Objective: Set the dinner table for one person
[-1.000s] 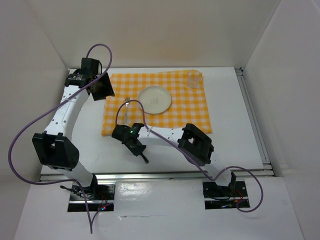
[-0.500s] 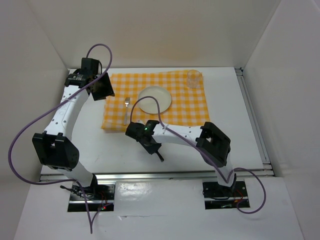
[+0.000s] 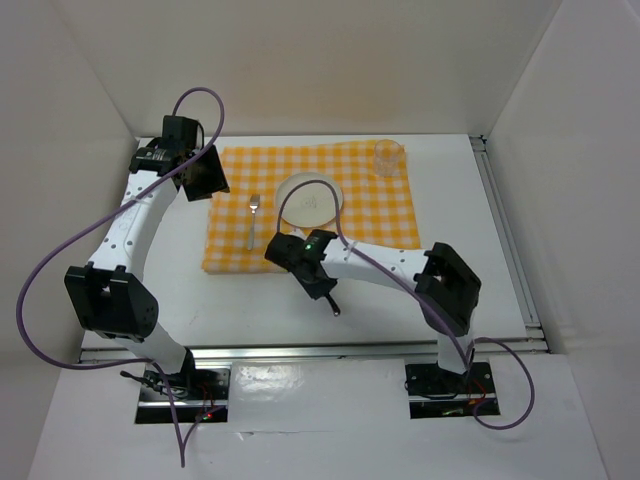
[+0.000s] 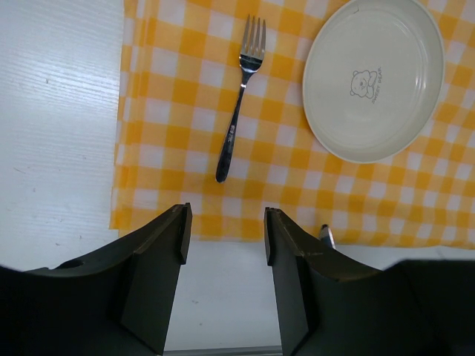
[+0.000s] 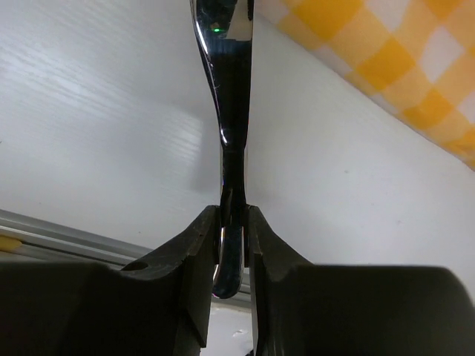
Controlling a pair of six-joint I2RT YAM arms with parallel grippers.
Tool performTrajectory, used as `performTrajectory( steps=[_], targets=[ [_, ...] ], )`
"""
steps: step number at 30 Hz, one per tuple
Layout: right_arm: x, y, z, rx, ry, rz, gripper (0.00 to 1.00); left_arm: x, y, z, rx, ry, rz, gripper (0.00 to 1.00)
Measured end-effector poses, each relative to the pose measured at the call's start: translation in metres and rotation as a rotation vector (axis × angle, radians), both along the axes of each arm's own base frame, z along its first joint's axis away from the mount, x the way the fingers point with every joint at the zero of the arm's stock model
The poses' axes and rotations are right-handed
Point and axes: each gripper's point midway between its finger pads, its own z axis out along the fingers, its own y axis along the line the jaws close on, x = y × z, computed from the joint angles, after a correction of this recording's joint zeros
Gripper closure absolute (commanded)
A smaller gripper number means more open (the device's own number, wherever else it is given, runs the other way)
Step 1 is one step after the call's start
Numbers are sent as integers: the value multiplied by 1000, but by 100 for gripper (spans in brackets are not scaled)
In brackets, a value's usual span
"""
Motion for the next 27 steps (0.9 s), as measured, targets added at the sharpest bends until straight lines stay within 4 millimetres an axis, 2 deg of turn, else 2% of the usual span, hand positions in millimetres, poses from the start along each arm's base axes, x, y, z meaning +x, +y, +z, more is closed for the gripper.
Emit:
performTrajectory(
  steps=[3,7,16,20,24,25,26,27],
  targets=[
    [15,-12,16,27,-27,-54,100,0,0,0,0,0,0,40],
    [44,-37,34,61,-66,-159,100,0,0,0,0,0,0,40],
    [131,-126,44,108,-131,-458,100,0,-1,0,-3,1,-2,40],
    [172,-159,38,124,-178,-542,100,0,-1,0,-6,1,-5,40],
    [201,-173,7,86,-179,-553,100,1,-1,-2,-6,3,-5,40],
    [205,-176,-4,75,-168,-555,93,2,-2,-2,-6,4,-5,40],
    [208,-179,-13,67,-158,-555,80,2,-2,-3,-6,5,-5,40],
    [210,-181,-22,59,-146,-554,64,2,-2,-3,-5,5,-5,40]
  ],
)
